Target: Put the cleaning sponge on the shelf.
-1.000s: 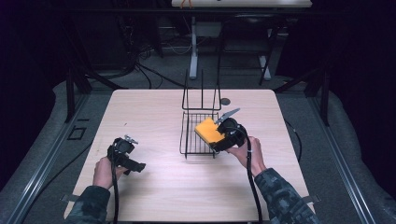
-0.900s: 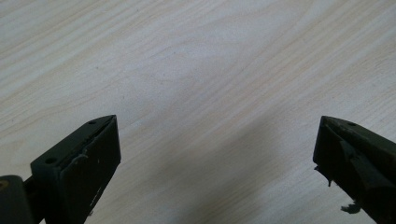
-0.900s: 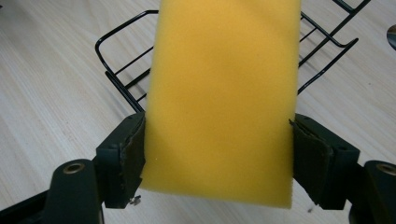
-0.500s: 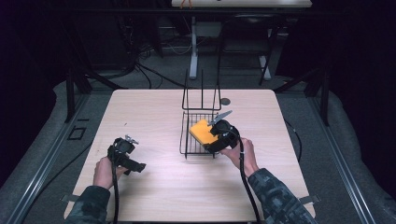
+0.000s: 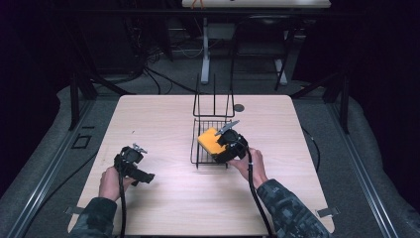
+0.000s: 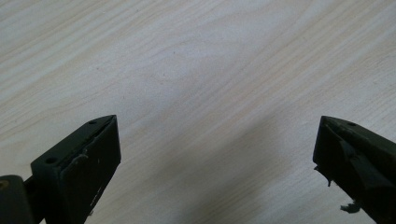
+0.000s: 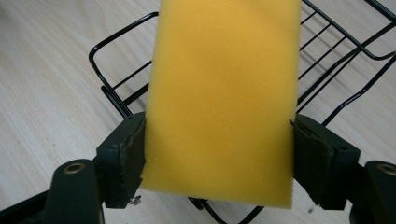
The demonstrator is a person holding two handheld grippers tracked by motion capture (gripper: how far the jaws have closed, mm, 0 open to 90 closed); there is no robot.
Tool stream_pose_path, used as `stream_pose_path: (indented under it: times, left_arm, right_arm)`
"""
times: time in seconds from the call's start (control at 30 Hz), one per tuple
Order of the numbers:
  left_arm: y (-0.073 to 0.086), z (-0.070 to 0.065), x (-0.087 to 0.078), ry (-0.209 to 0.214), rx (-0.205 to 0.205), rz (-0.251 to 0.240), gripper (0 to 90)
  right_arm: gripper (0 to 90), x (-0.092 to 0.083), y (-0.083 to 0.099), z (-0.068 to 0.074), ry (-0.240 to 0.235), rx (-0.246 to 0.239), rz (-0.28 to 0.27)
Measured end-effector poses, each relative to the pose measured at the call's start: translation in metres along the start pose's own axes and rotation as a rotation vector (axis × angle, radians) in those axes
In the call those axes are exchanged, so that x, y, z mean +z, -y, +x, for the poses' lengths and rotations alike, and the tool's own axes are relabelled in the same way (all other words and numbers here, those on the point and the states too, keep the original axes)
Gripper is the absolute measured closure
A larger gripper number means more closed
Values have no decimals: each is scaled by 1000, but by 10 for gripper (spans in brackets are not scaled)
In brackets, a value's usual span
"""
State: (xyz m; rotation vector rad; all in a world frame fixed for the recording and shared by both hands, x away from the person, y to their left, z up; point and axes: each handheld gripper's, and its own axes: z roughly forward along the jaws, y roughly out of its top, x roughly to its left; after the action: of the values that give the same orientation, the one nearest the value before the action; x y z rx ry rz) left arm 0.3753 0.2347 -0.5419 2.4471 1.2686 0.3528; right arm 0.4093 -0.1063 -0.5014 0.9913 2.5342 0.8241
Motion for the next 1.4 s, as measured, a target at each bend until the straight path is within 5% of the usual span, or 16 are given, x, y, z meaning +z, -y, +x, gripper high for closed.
stream_pose_path:
  times: [0.97, 1.4]
  left_arm:
    - [0, 0, 1, 6, 2, 5, 11]
    - [0, 0, 1, 8, 0, 6, 12]
  right_arm:
    - [239, 23, -2, -1, 5, 47, 11]
    - [158, 23, -1, -2, -9, 53, 32]
